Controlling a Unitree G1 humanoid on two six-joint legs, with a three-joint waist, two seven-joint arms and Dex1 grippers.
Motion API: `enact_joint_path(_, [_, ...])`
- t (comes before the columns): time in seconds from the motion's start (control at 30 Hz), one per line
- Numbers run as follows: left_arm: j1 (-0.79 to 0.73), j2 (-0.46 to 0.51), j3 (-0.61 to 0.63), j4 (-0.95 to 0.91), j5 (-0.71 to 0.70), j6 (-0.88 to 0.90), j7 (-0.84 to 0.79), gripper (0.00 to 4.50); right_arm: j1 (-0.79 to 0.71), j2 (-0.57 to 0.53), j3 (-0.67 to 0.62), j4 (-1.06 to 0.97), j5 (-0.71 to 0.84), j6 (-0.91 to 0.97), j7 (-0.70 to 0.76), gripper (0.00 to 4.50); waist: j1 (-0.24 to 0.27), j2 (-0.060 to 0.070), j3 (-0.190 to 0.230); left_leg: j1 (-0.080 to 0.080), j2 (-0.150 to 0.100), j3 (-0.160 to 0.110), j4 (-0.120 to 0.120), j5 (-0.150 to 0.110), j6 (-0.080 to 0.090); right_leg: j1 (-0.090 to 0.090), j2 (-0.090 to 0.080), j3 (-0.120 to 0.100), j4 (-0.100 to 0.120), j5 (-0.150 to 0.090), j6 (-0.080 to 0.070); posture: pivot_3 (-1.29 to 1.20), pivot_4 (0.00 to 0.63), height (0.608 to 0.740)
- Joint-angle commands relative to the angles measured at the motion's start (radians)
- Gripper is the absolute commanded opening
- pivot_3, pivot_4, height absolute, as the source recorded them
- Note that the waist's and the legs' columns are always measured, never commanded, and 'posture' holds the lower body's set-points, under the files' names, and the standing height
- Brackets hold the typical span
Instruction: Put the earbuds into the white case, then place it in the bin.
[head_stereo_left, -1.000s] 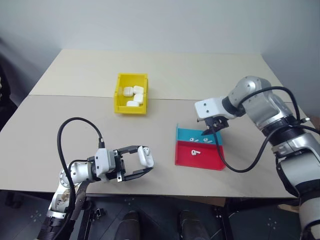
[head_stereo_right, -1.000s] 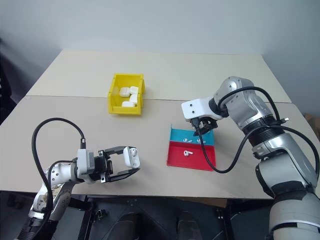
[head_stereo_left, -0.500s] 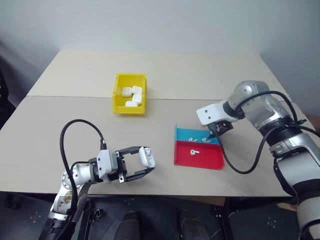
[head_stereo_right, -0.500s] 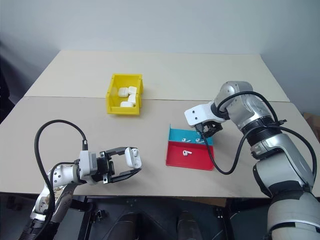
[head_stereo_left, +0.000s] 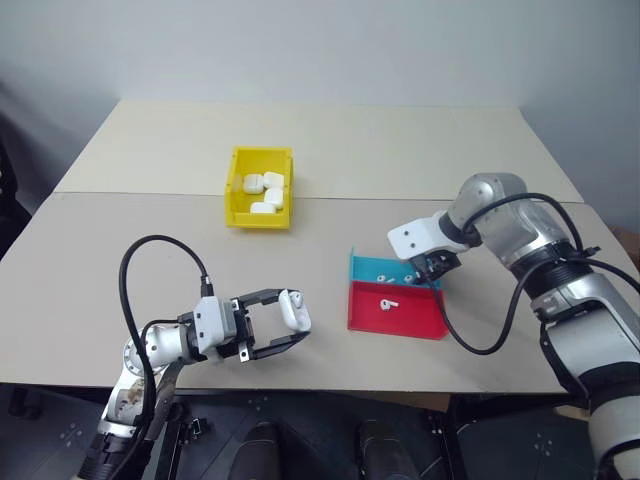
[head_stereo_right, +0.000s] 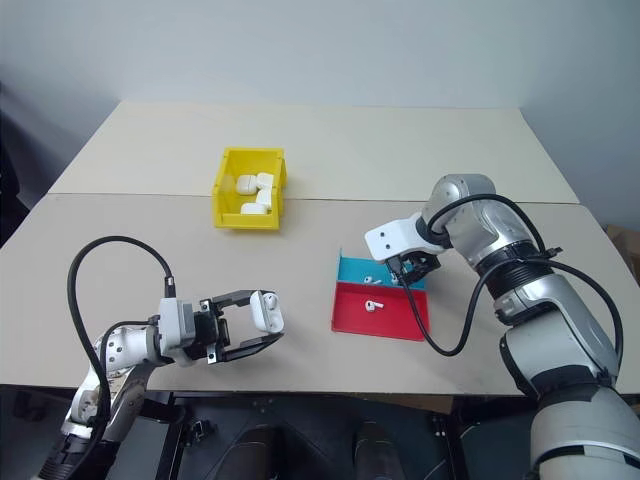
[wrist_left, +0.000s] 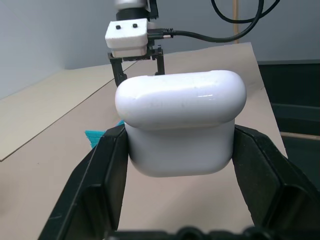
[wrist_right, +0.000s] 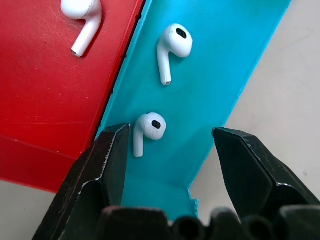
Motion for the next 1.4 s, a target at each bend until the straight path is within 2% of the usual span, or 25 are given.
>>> enact_joint_path(0.03, [0.000, 0.000, -0.009, -0.029, 0.004, -0.025, 0.006, 2.81, -0.002, -0.001, -0.015, -0.004, -0.012, -0.020, -0.002, 3.18, 0.001, 0.000, 0.000, 0.000, 0.000, 0.000, 0.000, 0.000, 0.000, 0.000, 0.000, 0.000, 0.000, 0.000, 0.000, 0.00, 0.150, 0.740])
enact_joint_path(0.3, [-0.002, -0.001, -0.012, -0.029, 0.009, -0.026, 0.012, 2.81, 0.001, 0.013, -0.018, 0.015, -0.034, -0.019, -0.017, 3.18, 0.000, 0.000, 0.000, 0.000, 0.000, 0.000, 0.000, 0.000, 0.000, 0.000, 0.000, 0.000, 0.000, 0.000, 0.000, 0.00, 0.150, 0.740])
enact_joint_path(0.43, [-0.001, 0.001, -0.014, -0.031, 0.009, -0.025, 0.012, 2.81, 0.004, 0.011, -0.018, 0.014, -0.039, -0.026, -0.023, 2.45, 0.000, 0.000, 0.000, 0.000, 0.000, 0.000, 0.000, 0.000, 0.000, 0.000, 0.000, 0.000, 0.000, 0.000, 0.000, 0.00, 0.150, 0.740])
enact_joint_path(0.47, [-0.001, 0.001, -0.014, -0.032, 0.009, -0.025, 0.012, 2.81, 0.005, 0.010, -0.018, 0.013, -0.040, -0.026, -0.022, 2.07, 0.000, 0.000, 0.000, 0.000, 0.000, 0.000, 0.000, 0.000, 0.000, 0.000, 0.000, 0.000, 0.000, 0.000, 0.000, 0.00, 0.150, 0.740])
enact_joint_path(0.93, [-0.008, -0.002, -0.022, -0.024, 0.013, -0.033, 0.016, 2.81, 0.007, 0.009, -0.021, 0.012, -0.037, -0.037, -0.018, 2.07, 0.000, 0.000, 0.000, 0.000, 0.000, 0.000, 0.000, 0.000, 0.000, 0.000, 0.000, 0.000, 0.000, 0.000, 0.000, 0.00, 0.150, 0.740])
enact_joint_path(1.03, [-0.010, -0.001, -0.021, -0.023, 0.012, -0.033, 0.018, 2.81, 0.010, 0.010, -0.021, 0.009, -0.037, -0.040, -0.019, 1.53, 0.000, 0.000, 0.000, 0.000, 0.000, 0.000, 0.000, 0.000, 0.000, 0.000, 0.000, 0.000, 0.000, 0.000, 0.000, 0.00, 0.150, 0.740])
enact_joint_path(1.2, [-0.009, -0.003, -0.022, -0.022, 0.014, -0.037, 0.020, 2.81, 0.015, 0.011, -0.020, 0.006, -0.039, -0.038, -0.024, 1.53, 0.000, 0.000, 0.000, 0.000, 0.000, 0.000, 0.000, 0.000, 0.000, 0.000, 0.000, 0.000, 0.000, 0.000, 0.000, 0.00, 0.150, 0.740])
enact_joint_path(1.3, [-0.010, -0.003, -0.024, -0.023, 0.013, -0.035, 0.021, 2.81, 0.017, 0.009, -0.019, 0.004, -0.039, -0.042, -0.020, 0.99, 0.000, 0.000, 0.000, 0.000, 0.000, 0.000, 0.000, 0.000, 0.000, 0.000, 0.000, 0.000, 0.000, 0.000, 0.000, 0.00, 0.150, 0.740])
enact_joint_path(1.4, [-0.012, -0.003, -0.025, -0.023, 0.009, -0.034, 0.019, 2.81, 0.019, 0.007, -0.018, 0.000, -0.039, -0.047, -0.017, 0.04, 0.000, 0.000, 0.000, 0.000, 0.000, 0.000, 0.000, 0.000, 0.000, 0.000, 0.000, 0.000, 0.000, 0.000, 0.000, 0.00, 0.150, 0.740])
